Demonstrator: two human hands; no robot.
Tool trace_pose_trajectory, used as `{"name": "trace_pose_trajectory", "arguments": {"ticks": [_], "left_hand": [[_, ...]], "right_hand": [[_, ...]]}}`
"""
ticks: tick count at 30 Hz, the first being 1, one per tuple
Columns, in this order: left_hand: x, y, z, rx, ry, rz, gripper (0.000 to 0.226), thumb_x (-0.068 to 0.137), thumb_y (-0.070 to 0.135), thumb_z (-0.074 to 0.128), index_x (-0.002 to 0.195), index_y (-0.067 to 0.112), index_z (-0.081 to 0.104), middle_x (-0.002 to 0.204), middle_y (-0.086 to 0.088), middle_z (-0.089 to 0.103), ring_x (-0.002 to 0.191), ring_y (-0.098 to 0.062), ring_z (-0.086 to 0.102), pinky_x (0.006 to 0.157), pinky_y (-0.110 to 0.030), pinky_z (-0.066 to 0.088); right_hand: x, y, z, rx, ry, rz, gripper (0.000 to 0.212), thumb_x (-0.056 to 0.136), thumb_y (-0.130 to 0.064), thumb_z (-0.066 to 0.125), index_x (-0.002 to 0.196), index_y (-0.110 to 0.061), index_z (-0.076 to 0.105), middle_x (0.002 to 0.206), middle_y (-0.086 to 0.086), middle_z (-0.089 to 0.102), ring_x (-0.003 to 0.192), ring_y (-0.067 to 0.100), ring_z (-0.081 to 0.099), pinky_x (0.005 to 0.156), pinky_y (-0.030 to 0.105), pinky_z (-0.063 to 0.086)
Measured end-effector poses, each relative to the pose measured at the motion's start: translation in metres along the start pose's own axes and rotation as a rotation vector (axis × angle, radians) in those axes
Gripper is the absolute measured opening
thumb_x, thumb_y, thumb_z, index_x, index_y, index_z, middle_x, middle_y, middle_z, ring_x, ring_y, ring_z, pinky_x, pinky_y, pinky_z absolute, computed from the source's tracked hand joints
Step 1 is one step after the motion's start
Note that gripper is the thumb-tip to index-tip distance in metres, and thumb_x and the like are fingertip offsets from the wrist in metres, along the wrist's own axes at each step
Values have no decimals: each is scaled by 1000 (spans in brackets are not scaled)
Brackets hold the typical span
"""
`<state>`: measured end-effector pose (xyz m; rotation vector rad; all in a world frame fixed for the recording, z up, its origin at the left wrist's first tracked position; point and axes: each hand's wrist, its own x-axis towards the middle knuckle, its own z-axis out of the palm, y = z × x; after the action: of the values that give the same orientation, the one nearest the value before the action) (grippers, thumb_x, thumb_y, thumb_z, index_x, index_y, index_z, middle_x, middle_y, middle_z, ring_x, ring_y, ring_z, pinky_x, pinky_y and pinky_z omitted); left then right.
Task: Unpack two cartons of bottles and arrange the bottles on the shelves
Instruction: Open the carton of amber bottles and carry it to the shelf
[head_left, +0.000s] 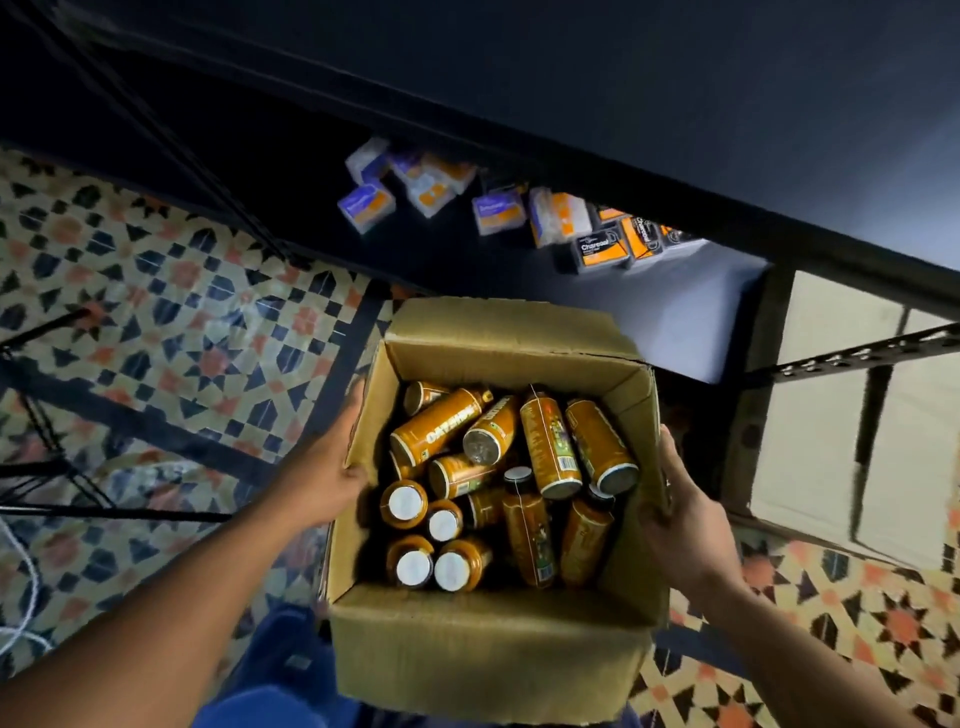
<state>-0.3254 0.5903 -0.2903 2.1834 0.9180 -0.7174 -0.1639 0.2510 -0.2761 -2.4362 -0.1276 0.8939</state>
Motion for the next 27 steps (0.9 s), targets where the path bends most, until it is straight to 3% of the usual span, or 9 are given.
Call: {"name": "trace_pose_trajectory", "arguments": {"ticks": [2, 6, 10, 13, 15, 17, 22, 24, 27], "left_hand": [[23, -3, 6, 15, 1, 25, 109, 99, 17, 59, 131, 67, -33, 83, 2, 53, 51, -15, 52, 44, -26, 45], [73, -19, 14, 41, -7, 106, 112, 96, 15, 59, 131, 71, -31, 101, 2, 46, 54, -19, 53, 47, -33, 47], [119, -34, 19, 56, -23, 159, 112, 95, 13, 60, 132, 72, -28, 100, -18, 65, 49, -17, 47, 44, -29, 42], [144, -37, 21, 63, -17, 185, 112, 95, 10, 61, 140, 68, -23, 125, -16, 64, 48, -18, 51, 43, -28, 43], [158, -39, 22, 66, -11, 192, 111, 94, 8, 61, 145, 64, -20, 140, -13, 56, 49, -19, 55, 42, -27, 45], [167, -39, 24, 56, -12, 195, 109, 95, 7, 60, 146, 62, -18, 134, -11, 60, 50, -19, 58, 43, -30, 47], [176, -40, 28, 52, -9, 196, 106, 96, 9, 59, 147, 61, -18, 110, -4, 63, 53, -21, 61, 44, -33, 49], [178, -39, 27, 62, -8, 194, 105, 96, 11, 60, 147, 60, -17, 104, -3, 65, 55, -22, 62, 46, -39, 51], [181, -36, 25, 46, -7, 198, 105, 95, 11, 61, 148, 59, -16, 105, -4, 65, 59, -19, 64, 47, -33, 49]], "right_hand": [[10, 8, 16, 6, 36, 21, 96, 95, -3, 57, 156, -57, 6, 126, 6, 69, 89, 16, 62, 85, 40, 57], [30, 21, 50, 50, 80, 75, 100, 92, 0, 58, 155, -60, 6, 127, 8, 68, 93, 17, 61, 80, 34, 54], [50, 25, 80, 86, 111, 107, 100, 92, 0, 56, 153, -63, 6, 130, 11, 66, 98, 18, 59, 91, 44, 56], [68, 28, 99, 51, 147, 102, 99, 92, -8, 58, 150, -68, 4, 120, 13, 70, 95, 27, 65, 82, 46, 57], [80, 30, 108, 69, 156, 111, 97, 92, -8, 57, 152, -65, 6, 108, 7, 69, 88, 23, 62, 75, 37, 50], [91, 31, 113, 86, 161, 125, 96, 92, -5, 56, 155, -61, 9, 101, 1, 63, 82, 19, 59, 73, 32, 45], [104, 36, 122, 2, 190, 109, 98, 92, -6, 57, 156, -58, 5, 112, 17, 72, 89, 35, 69, 79, 46, 58], [105, 37, 123, -1, 189, 111, 97, 93, -7, 56, 156, -58, 4, 114, 17, 72, 91, 36, 69, 79, 44, 57], [108, 37, 124, 7, 186, 124, 96, 92, -6, 55, 158, -54, 4, 117, 17, 71, 91, 35, 67, 76, 37, 52]]}}
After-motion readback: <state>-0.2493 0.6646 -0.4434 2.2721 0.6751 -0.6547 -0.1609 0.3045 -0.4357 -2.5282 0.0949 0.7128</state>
